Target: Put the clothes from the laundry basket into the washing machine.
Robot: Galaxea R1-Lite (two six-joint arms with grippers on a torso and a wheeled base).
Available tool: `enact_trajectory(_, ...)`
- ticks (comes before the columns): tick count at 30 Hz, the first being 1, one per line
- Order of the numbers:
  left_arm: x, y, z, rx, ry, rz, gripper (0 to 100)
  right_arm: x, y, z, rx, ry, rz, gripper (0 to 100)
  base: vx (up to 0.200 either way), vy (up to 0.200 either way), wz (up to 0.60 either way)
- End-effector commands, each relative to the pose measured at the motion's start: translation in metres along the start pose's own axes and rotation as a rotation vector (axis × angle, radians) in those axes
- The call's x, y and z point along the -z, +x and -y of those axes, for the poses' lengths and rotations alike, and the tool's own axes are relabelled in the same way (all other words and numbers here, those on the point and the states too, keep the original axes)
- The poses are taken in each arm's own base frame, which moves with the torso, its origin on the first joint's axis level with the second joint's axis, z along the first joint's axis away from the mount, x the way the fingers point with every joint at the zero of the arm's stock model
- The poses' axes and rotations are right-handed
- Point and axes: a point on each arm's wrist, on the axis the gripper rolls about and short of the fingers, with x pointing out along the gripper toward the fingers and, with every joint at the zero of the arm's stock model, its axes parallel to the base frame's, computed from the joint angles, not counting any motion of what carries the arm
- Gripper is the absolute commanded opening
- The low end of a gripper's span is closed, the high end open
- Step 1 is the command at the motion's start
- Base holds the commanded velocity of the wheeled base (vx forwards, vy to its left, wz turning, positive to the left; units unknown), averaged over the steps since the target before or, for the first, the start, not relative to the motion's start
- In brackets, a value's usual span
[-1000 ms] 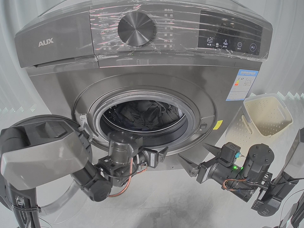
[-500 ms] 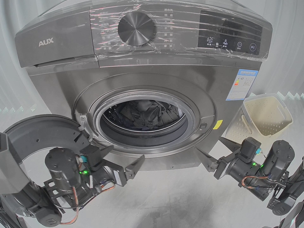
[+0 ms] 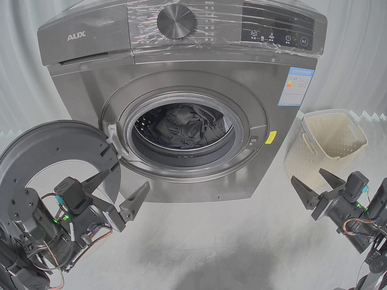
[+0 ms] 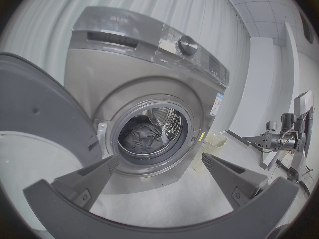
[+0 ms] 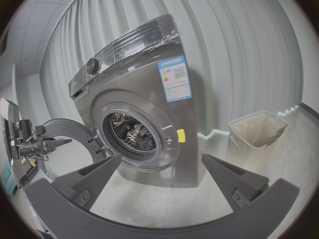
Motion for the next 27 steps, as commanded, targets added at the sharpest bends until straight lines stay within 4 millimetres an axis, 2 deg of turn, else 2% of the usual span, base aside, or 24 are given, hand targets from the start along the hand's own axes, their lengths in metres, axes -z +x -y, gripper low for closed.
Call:
enact_trajectory(1, -0.01, -0.024, -0.007, -0.012, 0.002, 0.043, 100, -0.008, -0.019, 0.015, 0.041, -0.009, 0.037, 100, -0.2, 0.0, 0.0)
enact_trajectory(5, -0.01, -0.035, -0.011, -0.022, 0.007, 0.044, 100, -0.009, -0.027, 0.019, 0.068, -0.018, 0.013, 100, -0.2, 0.0, 0.0)
enact_trajectory(8, -0.013, -0.045, -0.015, -0.044, 0.005, 0.054, 100, -0.011, -0.045, 0.024, 0.088, -0.033, -0.035, 100, -0.2, 0.0, 0.0)
enact_trajectory(9, -0.013, -0.045, -0.015, -0.044, 0.005, 0.054, 100, -0.011, -0.045, 0.024, 0.088, -0.033, -0.035, 100, -0.2, 0.0, 0.0)
enact_trajectory(11, -0.02, -0.057, -0.017, -0.045, 0.001, 0.064, 100, -0.012, -0.06, 0.027, 0.106, -0.034, -0.052, 100, -0.2, 0.0, 0.0)
enact_trajectory(12, -0.02, -0.057, -0.017, -0.045, 0.001, 0.064, 100, -0.012, -0.06, 0.027, 0.106, -0.034, -0.052, 100, -0.2, 0.0, 0.0)
enact_trajectory(13, -0.024, -0.069, -0.018, -0.043, 0.0, 0.069, 100, -0.013, -0.072, 0.031, 0.139, -0.03, -0.06, 100, -0.2, 0.0, 0.0)
enact_trajectory(16, -0.027, -0.086, -0.021, -0.047, 0.002, 0.071, 100, -0.014, -0.085, 0.038, 0.198, -0.03, -0.052, 100, -0.2, 0.0, 0.0)
enact_trajectory(18, -0.027, -0.104, -0.025, -0.059, 0.004, 0.058, 100, -0.014, -0.101, 0.042, 0.222, -0.028, -0.035, 100, -0.2, 0.0, 0.0)
enact_trajectory(22, -0.021, -0.123, -0.033, -0.121, 0.012, 0.017, 100, -0.012, -0.117, 0.048, 0.276, -0.024, -0.023, 100, -0.2, 0.0, 0.0)
enact_trajectory(25, -0.016, -0.144, -0.039, -0.176, 0.014, 0.016, 100, -0.008, -0.138, 0.052, 0.333, -0.023, 0.01, 100, -0.2, 0.0, 0.0)
enact_trajectory(27, -0.01, -0.155, -0.042, -0.226, 0.02, 0.001, 100, -0.002, -0.151, 0.054, 0.369, -0.027, 0.017, 100, 0.0, 0.0, 0.0)
